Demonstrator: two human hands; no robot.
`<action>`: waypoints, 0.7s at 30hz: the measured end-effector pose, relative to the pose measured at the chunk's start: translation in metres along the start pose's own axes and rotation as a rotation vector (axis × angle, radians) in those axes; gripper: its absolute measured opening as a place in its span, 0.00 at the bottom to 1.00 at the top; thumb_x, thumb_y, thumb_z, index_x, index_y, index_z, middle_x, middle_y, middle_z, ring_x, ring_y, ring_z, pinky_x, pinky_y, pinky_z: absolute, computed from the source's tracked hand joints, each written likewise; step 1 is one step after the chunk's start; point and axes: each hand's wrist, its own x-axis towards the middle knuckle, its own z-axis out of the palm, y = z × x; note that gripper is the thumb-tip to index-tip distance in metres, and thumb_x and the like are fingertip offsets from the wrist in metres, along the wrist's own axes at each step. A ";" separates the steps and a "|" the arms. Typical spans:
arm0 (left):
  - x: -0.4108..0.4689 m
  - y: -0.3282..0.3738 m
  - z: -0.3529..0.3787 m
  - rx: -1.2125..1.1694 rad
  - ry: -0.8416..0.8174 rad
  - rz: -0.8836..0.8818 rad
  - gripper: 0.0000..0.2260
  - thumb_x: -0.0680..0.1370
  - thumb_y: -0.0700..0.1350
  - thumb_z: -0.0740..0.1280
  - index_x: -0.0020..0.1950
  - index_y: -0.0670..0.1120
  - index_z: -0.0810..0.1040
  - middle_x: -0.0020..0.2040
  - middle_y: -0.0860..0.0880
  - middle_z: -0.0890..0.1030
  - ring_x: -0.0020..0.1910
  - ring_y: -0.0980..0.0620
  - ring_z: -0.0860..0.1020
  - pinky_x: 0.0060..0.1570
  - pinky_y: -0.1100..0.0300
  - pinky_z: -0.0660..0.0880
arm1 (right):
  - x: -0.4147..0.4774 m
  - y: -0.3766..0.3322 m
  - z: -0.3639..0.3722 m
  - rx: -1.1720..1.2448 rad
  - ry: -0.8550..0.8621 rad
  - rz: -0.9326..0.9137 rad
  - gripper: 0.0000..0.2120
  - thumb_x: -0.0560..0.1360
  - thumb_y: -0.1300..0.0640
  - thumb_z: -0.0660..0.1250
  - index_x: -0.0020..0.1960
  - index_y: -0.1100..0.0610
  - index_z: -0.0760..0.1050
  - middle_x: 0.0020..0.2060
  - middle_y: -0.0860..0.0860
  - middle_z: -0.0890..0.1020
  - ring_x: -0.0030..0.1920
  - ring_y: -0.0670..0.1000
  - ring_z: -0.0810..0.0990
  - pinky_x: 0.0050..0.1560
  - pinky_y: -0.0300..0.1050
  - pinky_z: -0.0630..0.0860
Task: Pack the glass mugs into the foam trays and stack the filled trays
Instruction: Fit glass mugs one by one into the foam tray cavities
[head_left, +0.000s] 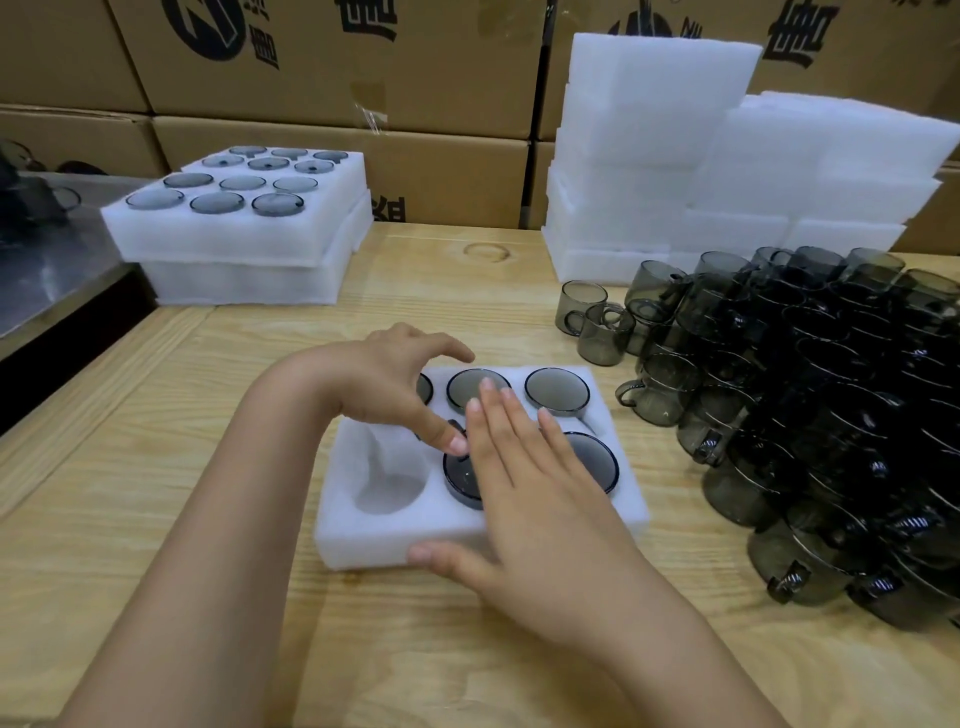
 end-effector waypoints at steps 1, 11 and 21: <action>0.001 0.001 0.001 0.034 -0.009 -0.019 0.43 0.62 0.61 0.77 0.72 0.66 0.59 0.74 0.55 0.58 0.73 0.50 0.58 0.71 0.48 0.60 | 0.000 -0.001 0.001 -0.030 -0.018 0.014 0.49 0.68 0.26 0.42 0.74 0.57 0.28 0.71 0.51 0.26 0.69 0.46 0.23 0.70 0.47 0.25; 0.005 -0.011 0.015 -0.082 -0.005 -0.037 0.48 0.63 0.62 0.76 0.76 0.63 0.51 0.77 0.56 0.52 0.76 0.52 0.53 0.72 0.51 0.58 | 0.006 -0.002 0.002 -0.189 -0.147 0.072 0.53 0.70 0.27 0.53 0.74 0.62 0.30 0.73 0.58 0.31 0.74 0.54 0.30 0.71 0.53 0.28; 0.008 -0.062 0.062 -1.337 0.521 0.178 0.16 0.74 0.37 0.67 0.61 0.47 0.77 0.64 0.44 0.76 0.55 0.49 0.79 0.51 0.56 0.75 | 0.006 0.004 0.001 -0.182 -0.218 0.058 0.54 0.69 0.26 0.52 0.74 0.60 0.29 0.73 0.57 0.30 0.74 0.52 0.30 0.73 0.52 0.33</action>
